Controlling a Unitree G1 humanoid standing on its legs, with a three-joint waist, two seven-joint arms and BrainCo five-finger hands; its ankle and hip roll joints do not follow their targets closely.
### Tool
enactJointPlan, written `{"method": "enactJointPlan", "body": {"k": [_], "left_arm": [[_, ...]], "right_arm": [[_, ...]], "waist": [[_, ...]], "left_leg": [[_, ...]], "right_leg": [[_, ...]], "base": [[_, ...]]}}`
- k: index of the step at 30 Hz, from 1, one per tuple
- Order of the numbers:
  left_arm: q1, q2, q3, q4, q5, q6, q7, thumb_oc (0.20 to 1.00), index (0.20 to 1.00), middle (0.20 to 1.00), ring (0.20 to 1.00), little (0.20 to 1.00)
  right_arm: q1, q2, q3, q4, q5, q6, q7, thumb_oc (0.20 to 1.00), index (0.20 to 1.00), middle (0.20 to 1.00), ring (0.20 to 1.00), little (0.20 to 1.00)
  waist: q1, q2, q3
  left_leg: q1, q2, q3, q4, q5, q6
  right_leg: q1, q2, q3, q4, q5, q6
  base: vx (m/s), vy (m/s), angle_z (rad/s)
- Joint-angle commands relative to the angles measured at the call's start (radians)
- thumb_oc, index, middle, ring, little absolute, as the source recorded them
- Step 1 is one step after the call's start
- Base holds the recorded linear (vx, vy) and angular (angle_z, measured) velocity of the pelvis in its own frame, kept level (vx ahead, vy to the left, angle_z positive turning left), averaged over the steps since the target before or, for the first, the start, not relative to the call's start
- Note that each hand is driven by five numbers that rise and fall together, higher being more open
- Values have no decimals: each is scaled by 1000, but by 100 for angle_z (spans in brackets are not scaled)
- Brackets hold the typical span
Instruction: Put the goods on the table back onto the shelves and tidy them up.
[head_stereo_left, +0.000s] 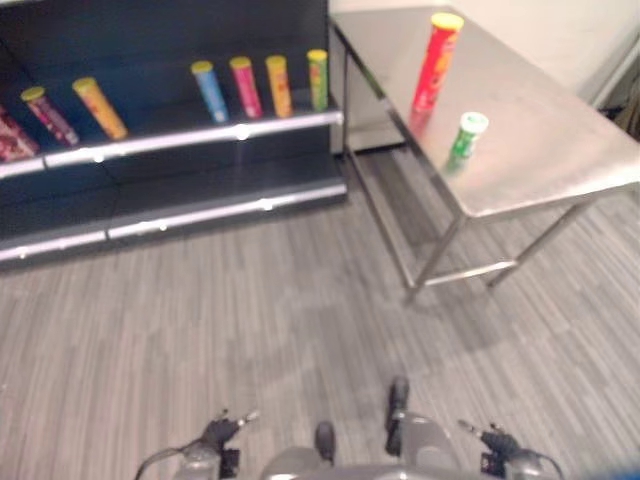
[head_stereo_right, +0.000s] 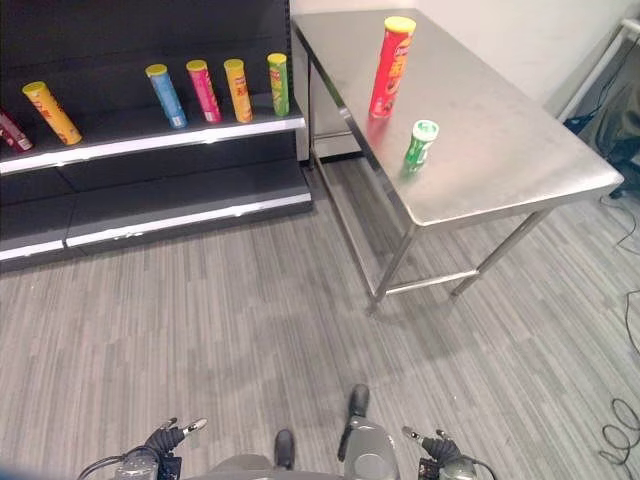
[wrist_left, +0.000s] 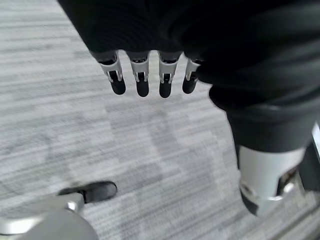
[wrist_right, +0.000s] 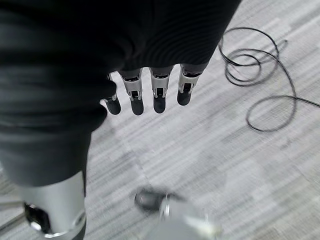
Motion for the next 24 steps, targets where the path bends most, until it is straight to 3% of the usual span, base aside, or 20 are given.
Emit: {"method": "enactJointPlan", "body": {"k": [1, 2, 4, 8, 9, 10, 11, 12, 13, 14, 15, 17, 19, 20, 21, 23, 24], "left_arm": [[-26, 25, 12, -5, 44, -13, -7, 1000, 1000, 1000, 1000, 1000], [-15, 21, 14, 0, 53, -13, -6, 1000, 1000, 1000, 1000, 1000], [-7, 18, 20, -5, 42, -14, -6, 1000, 1000, 1000, 1000, 1000], [3, 9, 22, -12, 25, -14, -3, 1000, 1000, 1000, 1000, 1000], [8, 7, 25, -13, 17, -14, -3, 1000, 1000, 1000, 1000, 1000], [14, 2, 28, -26, -1, -9, -10, 1000, 1000, 1000, 1000, 1000], [13, 1, 29, -32, -8, -8, -9, 1000, 1000, 1000, 1000, 1000], [11, 0, 28, -33, -11, -6, -4, 1000, 1000, 1000, 1000, 1000], [11, 1, 28, -32, -11, -6, -4, 1000, 1000, 1000, 1000, 1000], [13, -1, 28, -33, -13, -4, -3, 1000, 1000, 1000, 1000, 1000], [11, -6, 27, -35, -25, -6, -2, 1000, 1000, 1000, 1000, 1000], [14, -11, 27, -40, -33, -7, 0, 1000, 1000, 1000, 1000, 1000], [16, -15, 25, -41, -27, -9, 1, 1000, 1000, 1000, 1000, 1000], [19, -16, 22, -42, -27, -10, 1, 1000, 1000, 1000, 1000, 1000], [21, -15, 21, -43, -25, -11, 2, 1000, 1000, 1000, 1000, 1000], [20, -14, 14, -37, -28, -18, 7, 1000, 1000, 1000, 1000, 1000], [15, -14, 10, -34, -30, -21, 7, 1000, 1000, 1000, 1000, 1000]], "right_arm": [[-21, -50, 1, 5, 26, -24, -17, 1000, 1000, 1000, 1000, 1000], [-13, -51, 6, 5, 27, -25, -13, 1000, 1000, 1000, 1000, 1000], [-8, -53, 9, 3, 29, -23, -15, 1000, 1000, 1000, 1000, 1000], [-6, -52, 17, 3, 34, -25, -13, 1000, 1000, 1000, 1000, 1000], [-6, -49, 21, 5, 35, -27, -11, 1000, 1000, 1000, 1000, 1000], [-14, -50, 30, -1, 38, -29, -6, 1000, 1000, 1000, 1000, 1000], [-21, -50, 35, -3, 41, -31, -6, 1000, 1000, 1000, 1000, 1000], [-28, -52, 39, -5, 45, -32, -9, 1000, 1000, 1000, 1000, 1000], [-29, -51, 39, -5, 45, -32, -9, 1000, 1000, 1000, 1000, 1000], [-32, -52, 43, -5, 46, -30, -11, 1000, 1000, 1000, 1000, 1000], [-36, -57, 49, -7, 46, -22, -12, 1000, 1000, 1000, 1000, 1000], [-37, -59, 52, -11, 45, -19, -9, 1000, 1000, 1000, 1000, 1000], [-36, -62, 56, -16, 37, -17, -6, 1000, 1000, 1000, 1000, 1000], [-36, -63, 57, -22, 33, -16, -3, 1000, 1000, 1000, 1000, 1000], [-36, -63, 62, -23, 28, -15, -2, 1000, 1000, 1000, 1000, 1000], [-34, -65, 66, -28, 22, -20, -3, 1000, 1000, 1000, 1000, 1000], [-35, -68, 67, -26, 15, -20, -3, 1000, 1000, 1000, 1000, 1000]], "waist": [[6, 15, 1], [3, 17, -23], [5, 29, -42], [1, 46, -63], [2, 49, -65], [11, 50, -50], [17, 44, -33], [24, 39, -17], [20, 34, -20], [32, 31, 0], [44, 17, 23], [55, 14, 31], [58, 8, 34], [63, 12, 32], [75, 23, 32], [95, 43, 27], [98, 51, 25]], "left_leg": [[55, 4, -84, 75, -159, -95], [84, 26, -77, 88, -189, -108], [106, 58, -82, 107, -201, -128], [96, 99, -85, 193, -157, -162], [82, 113, -81, 248, -131, -182], [9, 134, -67, 452, -67, -216], [-47, 129, -71, 581, -35, -224], [-88, 130, -72, 676, -6, -219], [-93, 124, -75, 673, 0, -218], [-138, 134, -66, 752, 5, -207], [-210, 161, -23, 767, -34, -175], [-221, 179, 3, 710, -65, -163], [-231, 212, 38, 525, -90, -169], [-245, 220, 42, 416, -74, -177], [-251, 216, 14, 300, -24, -192], [-274, 201, -91, 145, 72, -216], [-284, 196, -143, 92, 91, -231]], "right_leg": [[41, 83, -20, -105, 83, -24], [51, 94, -4, -86, 68, -47], [61, 99, -4, -68, 52, -55], [86, 112, -7, -55, 20, -76], [100, 118, -9, -53, 7, -85], [140, 133, 4, -55, -25, -115], [155, 133, 12, -57, -37, -133], [175, 139, 23, -64, -53, -148], [171, 132, 20, -63, -52, -147], [195, 139, 32, -71, -63, -156], [228, 120, 44, -83, -74, -152], [247, 108, 54, -91, -75, -142], [265, 82, 67, -103, -80, -120], [271, 74, 71, -106, -81, -112], [281, 79, 84, -114, -87, -106], [305, 86, 107, -118, -102, -100], [312, 86, 121, -116, -111, -98]], "base": [[355, -17, 16], [413, -30, 10], [500, -58, 16], [245, -38, 17], [322, -67, 1], [247, -58, 5], [188, -45, 1], [48, -19, -6], [59, -18, -23], [133, 23, -28], [214, 74, -22], [164, 95, -27], [169, 166, -32], [175, 240, -9], [171, 266, -3], [196, 272, -22], [274, 376, -66]]}}
